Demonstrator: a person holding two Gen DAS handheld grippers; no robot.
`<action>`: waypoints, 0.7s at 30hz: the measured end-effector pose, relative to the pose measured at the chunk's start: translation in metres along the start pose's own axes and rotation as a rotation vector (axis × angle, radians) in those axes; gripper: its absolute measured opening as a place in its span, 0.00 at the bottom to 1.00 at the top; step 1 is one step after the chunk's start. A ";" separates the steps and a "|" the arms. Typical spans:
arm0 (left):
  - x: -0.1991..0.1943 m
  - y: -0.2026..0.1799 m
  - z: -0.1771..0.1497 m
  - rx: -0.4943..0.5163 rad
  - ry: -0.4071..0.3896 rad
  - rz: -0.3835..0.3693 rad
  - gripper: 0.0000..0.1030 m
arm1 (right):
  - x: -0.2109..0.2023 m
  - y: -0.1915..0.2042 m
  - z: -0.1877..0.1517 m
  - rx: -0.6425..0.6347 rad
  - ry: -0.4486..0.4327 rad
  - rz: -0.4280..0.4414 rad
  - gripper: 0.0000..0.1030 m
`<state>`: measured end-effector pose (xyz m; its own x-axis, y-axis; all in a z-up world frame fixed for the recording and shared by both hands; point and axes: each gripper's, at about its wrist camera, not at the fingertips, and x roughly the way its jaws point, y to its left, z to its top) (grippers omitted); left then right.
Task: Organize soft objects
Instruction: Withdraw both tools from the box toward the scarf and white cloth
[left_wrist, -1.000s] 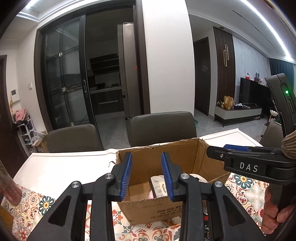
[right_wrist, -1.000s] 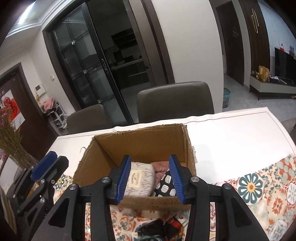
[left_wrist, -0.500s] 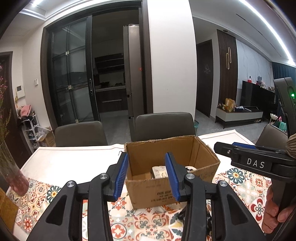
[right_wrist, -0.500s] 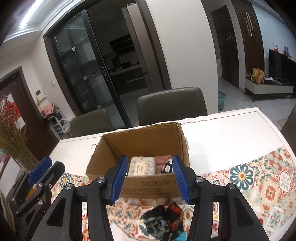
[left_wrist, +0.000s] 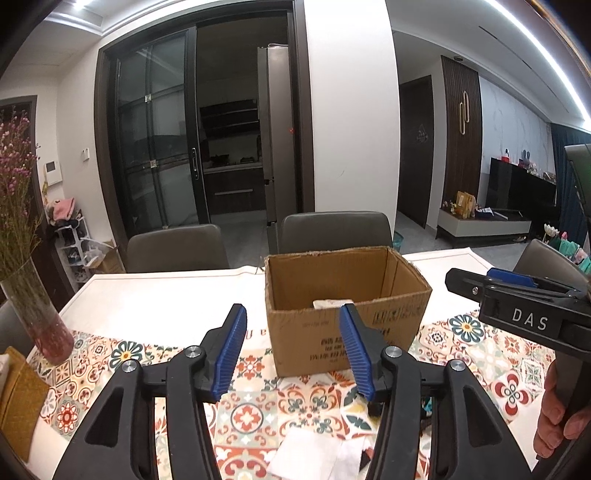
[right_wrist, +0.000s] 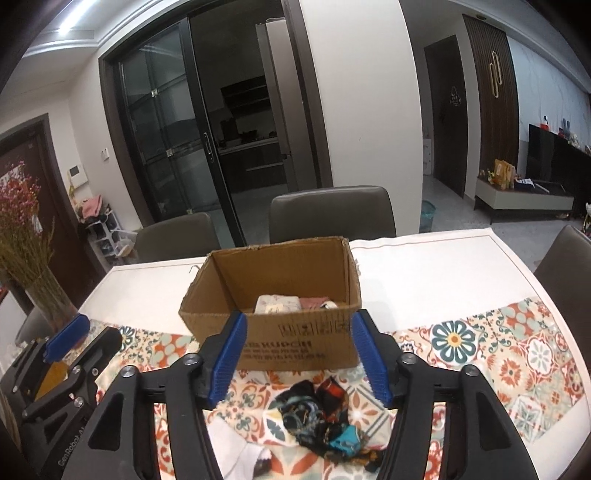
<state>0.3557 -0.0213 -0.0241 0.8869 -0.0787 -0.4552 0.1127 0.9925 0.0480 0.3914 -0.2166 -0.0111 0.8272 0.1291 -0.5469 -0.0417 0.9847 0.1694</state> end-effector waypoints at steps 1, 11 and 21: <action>-0.004 0.001 -0.003 0.004 0.003 0.004 0.52 | -0.002 0.001 -0.003 0.003 -0.001 -0.003 0.62; -0.025 0.009 -0.031 0.015 0.034 0.013 0.62 | -0.023 0.012 -0.035 -0.023 0.022 -0.071 0.66; -0.039 0.003 -0.055 0.032 0.046 0.057 0.66 | -0.037 0.026 -0.059 -0.144 0.026 -0.151 0.66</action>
<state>0.2965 -0.0097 -0.0554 0.8708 -0.0166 -0.4914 0.0770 0.9917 0.1030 0.3267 -0.1892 -0.0347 0.8156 -0.0197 -0.5783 0.0000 0.9994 -0.0341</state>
